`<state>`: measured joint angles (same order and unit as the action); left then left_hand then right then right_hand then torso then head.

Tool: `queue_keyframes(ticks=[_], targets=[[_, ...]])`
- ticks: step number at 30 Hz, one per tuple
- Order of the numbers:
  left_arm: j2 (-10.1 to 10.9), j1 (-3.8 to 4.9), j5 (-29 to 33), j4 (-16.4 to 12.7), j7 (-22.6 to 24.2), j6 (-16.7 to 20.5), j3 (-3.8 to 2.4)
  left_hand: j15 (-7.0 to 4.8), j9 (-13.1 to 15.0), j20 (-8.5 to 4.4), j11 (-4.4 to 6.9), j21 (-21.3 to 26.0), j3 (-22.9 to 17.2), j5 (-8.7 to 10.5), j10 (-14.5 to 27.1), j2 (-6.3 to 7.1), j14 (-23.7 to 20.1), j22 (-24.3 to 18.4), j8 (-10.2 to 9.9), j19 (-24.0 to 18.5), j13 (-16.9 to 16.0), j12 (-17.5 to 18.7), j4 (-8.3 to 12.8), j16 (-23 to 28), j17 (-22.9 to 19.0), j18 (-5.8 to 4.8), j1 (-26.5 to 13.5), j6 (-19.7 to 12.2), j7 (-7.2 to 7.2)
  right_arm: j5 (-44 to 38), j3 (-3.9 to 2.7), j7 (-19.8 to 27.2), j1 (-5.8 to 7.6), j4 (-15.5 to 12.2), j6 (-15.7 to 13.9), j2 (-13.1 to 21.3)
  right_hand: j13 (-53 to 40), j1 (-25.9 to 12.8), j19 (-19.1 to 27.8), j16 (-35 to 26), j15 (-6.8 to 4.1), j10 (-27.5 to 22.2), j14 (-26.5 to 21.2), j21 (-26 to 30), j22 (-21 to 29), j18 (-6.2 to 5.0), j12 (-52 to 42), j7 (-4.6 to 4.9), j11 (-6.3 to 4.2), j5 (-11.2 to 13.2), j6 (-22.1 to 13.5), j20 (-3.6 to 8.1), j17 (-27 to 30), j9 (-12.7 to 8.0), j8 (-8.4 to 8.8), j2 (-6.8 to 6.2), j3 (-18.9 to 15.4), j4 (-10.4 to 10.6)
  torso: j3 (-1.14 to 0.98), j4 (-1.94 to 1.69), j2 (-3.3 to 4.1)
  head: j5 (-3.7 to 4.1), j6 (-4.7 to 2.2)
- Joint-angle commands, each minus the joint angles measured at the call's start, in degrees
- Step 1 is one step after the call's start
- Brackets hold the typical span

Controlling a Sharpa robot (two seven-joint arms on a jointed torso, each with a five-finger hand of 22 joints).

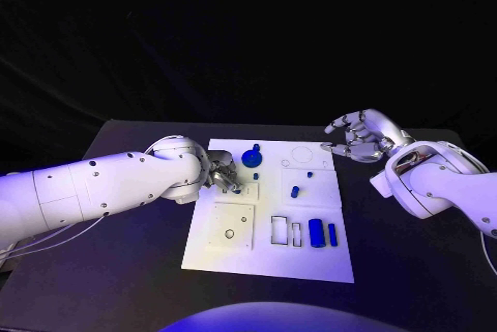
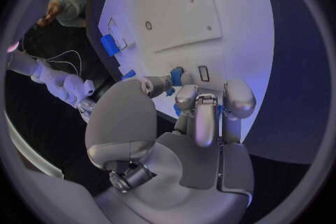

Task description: Assemble the parts on the task board

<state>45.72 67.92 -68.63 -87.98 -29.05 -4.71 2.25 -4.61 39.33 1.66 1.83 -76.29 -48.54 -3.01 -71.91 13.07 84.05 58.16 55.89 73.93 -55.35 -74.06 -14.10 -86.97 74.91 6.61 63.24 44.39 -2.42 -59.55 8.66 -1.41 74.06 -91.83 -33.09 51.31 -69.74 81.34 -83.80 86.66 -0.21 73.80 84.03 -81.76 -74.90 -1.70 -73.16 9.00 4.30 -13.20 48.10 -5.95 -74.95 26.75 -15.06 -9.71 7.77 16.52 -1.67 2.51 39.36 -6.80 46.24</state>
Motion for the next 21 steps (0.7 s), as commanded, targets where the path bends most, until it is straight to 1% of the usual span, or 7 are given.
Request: queue_keyframes(ticks=[1,4,9,15,18,21], targets=[[-0.3,-0.10,0.9,0.0,-0.1,-1.3,0.09,-0.35,0.0,-0.16,-0.03,-0.4,-4.6,-0.14,-0.4,0.08,4.3,0.1,-0.4,0.5,-0.1,-0.3,4.9,-0.2,8.6,-0.47,-0.8,0.9,0.38,-0.3,0.00,0.3,-0.05,0.0,0.5,0.0,0.1,-0.5,-0.1,-0.4,0.26,-0.1,3.8,0.3,-8.5,-0.78,0.3,-0.07,-0.12,-0.3,0.4,-0.27,-6.4,-0.1,-0.29,-0.16,0.3,0.1,-0.02,-0.03,-0.02,0.08,0.07],[-0.4,-0.10,1.0,0.1,-0.1,-1.3,0.10,-0.41,0.0,-0.22,0.04,-0.4,-3.8,-0.13,-0.5,0.22,4.3,0.2,-0.6,0.5,-0.2,-0.4,4.5,-0.2,8.6,-0.48,-1.5,1.2,0.46,-0.3,0.00,0.3,-0.06,0.0,0.5,0.0,0.1,-0.5,-0.1,-0.4,0.26,-0.1,3.8,0.3,-8.5,-0.78,0.3,-0.07,-0.12,-0.3,0.4,-0.27,-6.4,-0.1,-0.29,-0.16,0.3,0.1,0.01,-0.04,-0.02,0.08,0.11],[-0.6,-0.11,1.1,0.4,-0.1,-1.3,0.11,-0.47,0.0,-0.29,0.10,-0.4,-2.4,-0.11,-0.4,0.43,4.3,0.2,-0.8,0.5,-0.2,-0.4,3.8,-0.2,8.6,-0.50,-2.6,1.6,0.53,-0.3,0.00,0.4,-0.07,0.0,0.5,0.0,0.1,-0.5,-0.1,-0.4,0.26,-0.1,3.8,0.3,-8.5,-0.78,0.3,-0.07,-0.12,-0.3,0.4,-0.27,-6.4,-0.1,-0.29,-0.16,0.3,0.1,-0.03,-0.02,-0.02,0.10,0.22],[-0.7,-0.12,1.3,0.6,-0.1,-1.4,0.11,-0.51,0.1,-0.34,0.13,-0.4,1.0,-0.11,-0.4,0.30,4.3,0.2,-1.2,0.5,-0.4,-0.4,2.2,-0.2,8.7,-0.50,-3.8,2.2,0.56,-0.3,0.00,0.4,-0.09,0.0,0.5,0.0,0.2,-0.6,-0.1,-0.4,0.25,-0.2,3.8,0.5,-8.4,-0.82,0.4,-0.08,-0.13,-0.3,0.4,-0.26,-6.3,-0.1,-0.31,-0.19,0.3,0.1,-0.02,-0.04,-0.01,0.18,0.30],[-0.8,-0.13,1.3,0.7,-0.1,-1.4,0.11,-0.51,0.1,-0.34,0.13,-0.4,1.4,-0.11,-0.4,0.29,4.3,0.3,-1.3,0.5,-0.4,-0.4,2.0,-0.2,8.7,-0.51,-3.9,2.2,0.56,-0.3,0.00,0.4,-0.09,0.0,0.5,0.0,0.2,-0.6,-0.1,-0.4,0.25,-0.2,3.8,0.5,-8.4,-0.82,0.4,-0.08,-0.13,-0.3,0.4,-0.26,-6.3,-0.1,-0.31,-0.19,0.3,0.1,-0.02,-0.03,-0.02,0.18,0.34],[-0.8,-0.13,1.3,0.7,-0.1,-1.5,0.12,-0.50,0.1,-0.34,0.11,-0.4,3.1,-0.11,-0.4,0.26,4.3,0.3,-1.5,0.6,-0.3,-0.3,1.2,-0.2,8.7,-0.52,-4.2,2.4,0.54,-0.3,0.00,0.4,-0.10,0.0,0.5,0.0,0.2,-0.6,-0.1,-0.4,0.25,-0.2,3.8,0.5,-8.4,-0.82,0.4,-0.08,-0.13,-0.3,0.4,-0.26,-6.3,-0.1,-0.31,-0.19,0.3,0.1,-0.02,-0.04,-0.03,0.22,0.31]])
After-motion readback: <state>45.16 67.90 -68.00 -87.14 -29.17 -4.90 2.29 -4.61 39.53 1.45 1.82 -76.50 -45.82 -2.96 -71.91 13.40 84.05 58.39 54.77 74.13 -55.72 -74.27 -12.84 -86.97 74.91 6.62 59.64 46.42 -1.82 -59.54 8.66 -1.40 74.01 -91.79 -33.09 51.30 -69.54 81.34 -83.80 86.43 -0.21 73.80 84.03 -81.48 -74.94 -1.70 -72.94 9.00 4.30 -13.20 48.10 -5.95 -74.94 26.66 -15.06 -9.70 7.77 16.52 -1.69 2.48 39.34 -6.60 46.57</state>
